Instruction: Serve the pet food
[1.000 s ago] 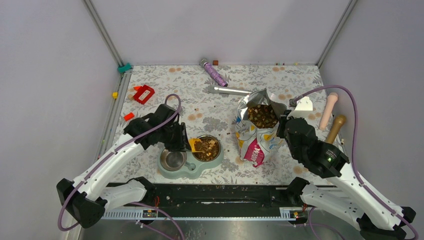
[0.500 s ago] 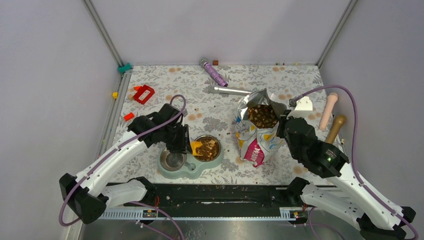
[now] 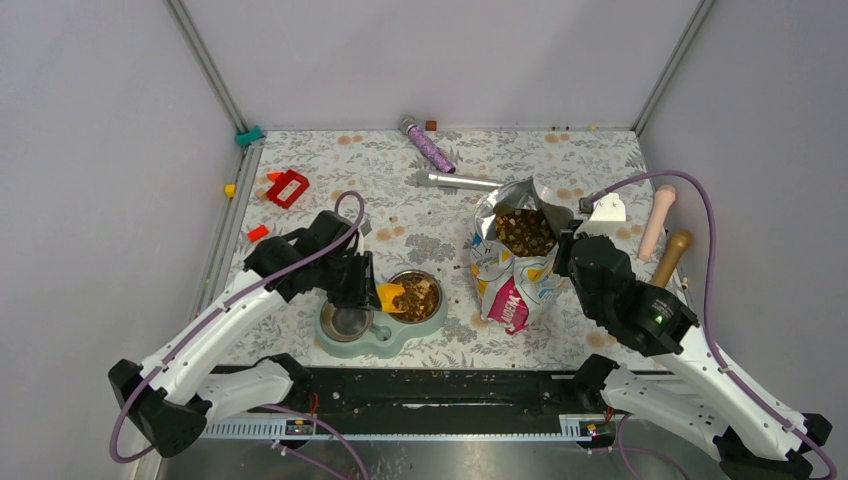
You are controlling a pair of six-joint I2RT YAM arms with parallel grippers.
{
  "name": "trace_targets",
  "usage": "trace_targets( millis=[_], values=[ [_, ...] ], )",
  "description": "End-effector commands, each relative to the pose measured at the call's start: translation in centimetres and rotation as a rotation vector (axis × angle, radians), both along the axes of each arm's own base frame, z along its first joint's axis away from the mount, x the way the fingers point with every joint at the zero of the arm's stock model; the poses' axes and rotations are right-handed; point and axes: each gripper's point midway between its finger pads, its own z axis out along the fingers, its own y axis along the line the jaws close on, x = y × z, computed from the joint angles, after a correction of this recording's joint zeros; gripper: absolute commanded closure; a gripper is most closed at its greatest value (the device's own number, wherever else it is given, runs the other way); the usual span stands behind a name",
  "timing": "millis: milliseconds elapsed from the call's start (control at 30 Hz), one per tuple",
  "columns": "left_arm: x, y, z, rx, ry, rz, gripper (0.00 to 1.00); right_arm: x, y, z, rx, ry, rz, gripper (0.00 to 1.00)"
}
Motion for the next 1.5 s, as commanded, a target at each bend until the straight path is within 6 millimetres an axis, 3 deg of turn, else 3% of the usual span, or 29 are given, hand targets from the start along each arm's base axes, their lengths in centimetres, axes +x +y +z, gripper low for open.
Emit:
trace_targets(
  millis=[0, 600, 1067, 1233, 1467],
  values=[
    [0.0, -0.3, 2.5, -0.058, -0.068, -0.026, 1.0, 0.4, -0.2, 1.9, 0.04, -0.062, -0.025, 1.0],
    [-0.8, -0.3, 4.0, -0.098, -0.078, -0.043, 1.0, 0.4, -0.1, 1.9, 0.042, -0.061, -0.015, 1.0],
    [0.7, -1.4, 5.4, -0.094, -0.106, -0.082, 1.0, 0.4, 0.1, 1.9, 0.041, -0.059, -0.007, 1.0],
    [1.8, -1.9, 7.8, -0.134, -0.182, -0.077, 1.0, 0.2, 0.6, 1.9, 0.057, -0.052, 0.023, 1.0],
    [2.4, -3.8, 14.4, -0.303, -0.318, -0.105, 1.0, -0.1, 1.7, 1.9, 0.094, -0.041, 0.081, 1.0]
  ],
)
